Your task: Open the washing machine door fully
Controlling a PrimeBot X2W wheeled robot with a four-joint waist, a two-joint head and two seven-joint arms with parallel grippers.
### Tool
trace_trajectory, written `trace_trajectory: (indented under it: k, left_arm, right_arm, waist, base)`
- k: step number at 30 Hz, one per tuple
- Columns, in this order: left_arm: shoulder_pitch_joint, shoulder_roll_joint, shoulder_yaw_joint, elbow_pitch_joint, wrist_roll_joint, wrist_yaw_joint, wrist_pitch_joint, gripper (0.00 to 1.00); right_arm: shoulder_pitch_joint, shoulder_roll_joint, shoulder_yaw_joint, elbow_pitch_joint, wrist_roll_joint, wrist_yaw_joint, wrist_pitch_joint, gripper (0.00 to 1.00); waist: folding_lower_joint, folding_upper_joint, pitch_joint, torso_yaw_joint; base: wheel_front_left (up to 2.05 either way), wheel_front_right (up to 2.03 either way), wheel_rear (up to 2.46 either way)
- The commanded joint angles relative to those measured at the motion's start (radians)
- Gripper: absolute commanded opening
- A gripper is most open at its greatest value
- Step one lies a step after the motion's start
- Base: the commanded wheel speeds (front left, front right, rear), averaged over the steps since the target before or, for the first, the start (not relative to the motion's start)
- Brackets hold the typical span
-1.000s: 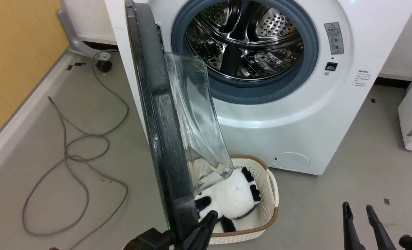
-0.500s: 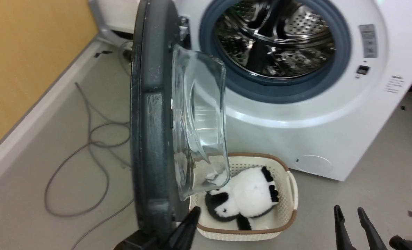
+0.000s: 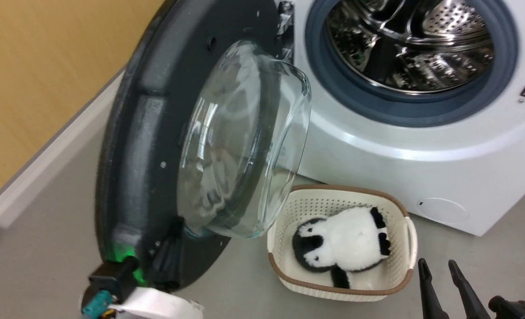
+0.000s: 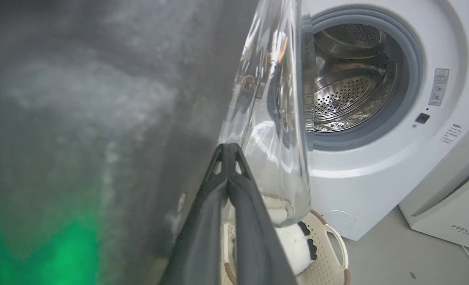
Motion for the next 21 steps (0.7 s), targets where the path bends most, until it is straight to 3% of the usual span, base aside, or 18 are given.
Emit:
trace_trajectory:
  k: [1, 11, 21]
  left_arm:
    - [-0.018, 0.005, 0.012, 0.001, -0.003, 0.006, -0.008, 0.00]
    - [-0.060, 0.015, 0.183, 0.048, -0.071, 0.051, -0.040, 0.00]
    - [-0.173, 0.053, 0.368, 0.138, -0.141, 0.019, -0.047, 0.00]
  right_arm:
    - [-0.015, -0.007, -0.001, 0.001, -0.006, -0.001, -0.005, 1.00]
    - [-0.034, -0.064, 0.009, -0.031, -0.004, -0.001, 0.031, 1.00]
    - [-0.044, -0.120, -0.025, -0.106, -0.014, -0.001, 0.091, 1.00]
  waist:
    - [-0.0001, -0.0001, 0.017, 0.016]
    - [-0.0001, -0.0001, 0.111, 0.038]
    - [-0.0001, -0.0001, 0.224, 0.011]
  base:
    - [0.00, 0.00, 0.00]
    - [0.00, 0.00, 0.00]
    - [0.00, 0.00, 0.00]
